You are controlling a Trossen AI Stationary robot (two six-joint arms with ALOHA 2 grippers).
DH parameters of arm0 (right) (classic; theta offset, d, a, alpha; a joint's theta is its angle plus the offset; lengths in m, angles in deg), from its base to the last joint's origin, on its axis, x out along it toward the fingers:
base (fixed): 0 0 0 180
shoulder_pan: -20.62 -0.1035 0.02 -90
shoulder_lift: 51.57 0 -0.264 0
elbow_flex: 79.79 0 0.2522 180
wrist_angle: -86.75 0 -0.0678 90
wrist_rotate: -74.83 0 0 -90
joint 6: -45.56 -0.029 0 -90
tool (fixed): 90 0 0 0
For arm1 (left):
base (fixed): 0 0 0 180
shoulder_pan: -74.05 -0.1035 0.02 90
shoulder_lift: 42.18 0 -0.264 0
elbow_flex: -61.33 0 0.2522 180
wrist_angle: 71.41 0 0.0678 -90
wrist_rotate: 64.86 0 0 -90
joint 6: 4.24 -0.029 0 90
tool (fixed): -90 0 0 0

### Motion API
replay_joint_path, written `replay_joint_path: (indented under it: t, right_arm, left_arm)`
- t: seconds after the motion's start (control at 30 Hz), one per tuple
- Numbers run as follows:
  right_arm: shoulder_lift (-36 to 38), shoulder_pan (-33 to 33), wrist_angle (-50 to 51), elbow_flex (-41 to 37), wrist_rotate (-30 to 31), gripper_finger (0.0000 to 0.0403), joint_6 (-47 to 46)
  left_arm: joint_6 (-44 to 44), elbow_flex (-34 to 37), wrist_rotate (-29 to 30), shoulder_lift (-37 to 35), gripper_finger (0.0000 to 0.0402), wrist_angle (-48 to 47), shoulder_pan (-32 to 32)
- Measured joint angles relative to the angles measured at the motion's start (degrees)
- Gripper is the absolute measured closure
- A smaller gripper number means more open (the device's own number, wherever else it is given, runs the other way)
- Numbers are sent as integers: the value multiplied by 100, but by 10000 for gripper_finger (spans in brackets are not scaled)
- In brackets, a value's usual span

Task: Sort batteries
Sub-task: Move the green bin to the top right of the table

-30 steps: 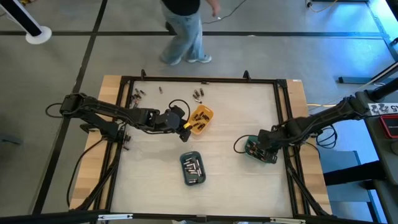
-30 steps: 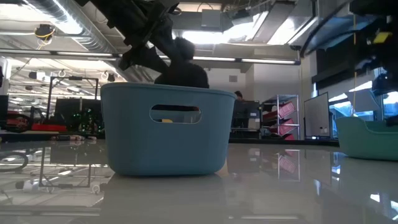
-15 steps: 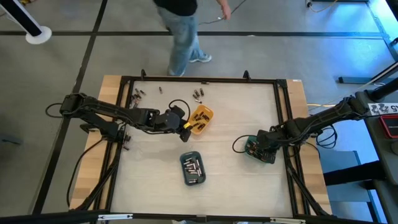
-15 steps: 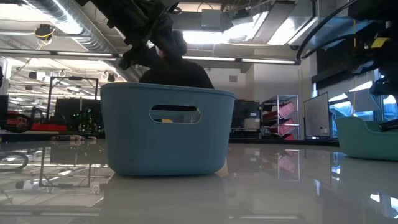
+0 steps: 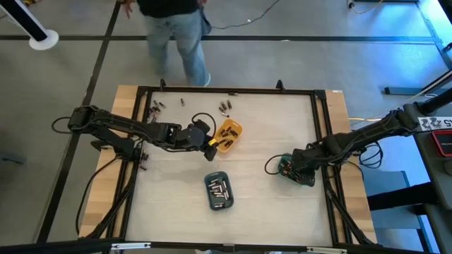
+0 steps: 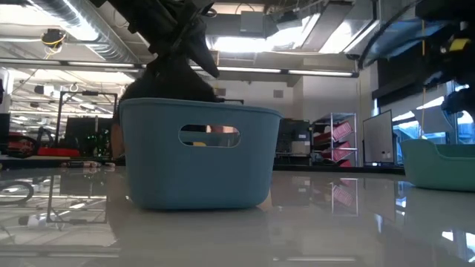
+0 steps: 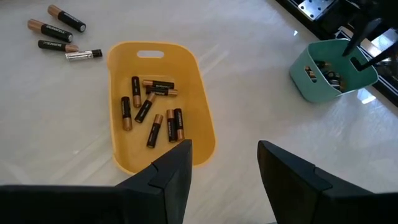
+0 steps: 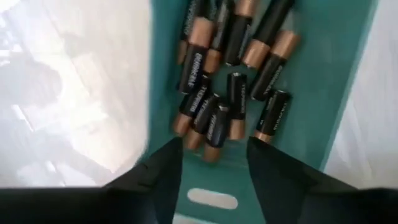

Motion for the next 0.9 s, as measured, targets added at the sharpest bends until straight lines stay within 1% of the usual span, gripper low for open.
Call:
replay_joint_path:
  t: [0.07,0.13,0.2,0.23,0.33,0.47,0.57,0.7,0.8,0.9]
  right_arm:
    - [0,0,188,225,404,210,2]
    - [0,0,405,491,959,206,6]
    - [2,3,584,698,1296,206,97]
    - [4,8,660,739,1383,206,125]
    - [-23,200,699,732,1373,206,468]
    - [-83,808,722,727,1492,205,933]
    - [-116,1421,667,727,1382,205,1301]
    - [-226,2097,605,727,928,205,1788]
    - [-388,2444,564,727,576,205,2125]
    - [-566,2602,442,725,193,205,2370]
  left_arm:
    - [0,0,1,0,229,0,-1]
    - [0,0,1,0,229,0,-16]
    - [0,0,1,0,229,0,-20]
    - [0,0,1,0,229,2,-20]
    - [-2,0,1,0,229,23,-20]
    - [-46,0,3,0,229,32,-22]
    - [-131,0,2,0,229,122,-22]
    - [-161,0,3,0,229,112,-4]
    - [-197,0,4,0,229,96,32]
    - [-197,0,3,0,229,89,67]
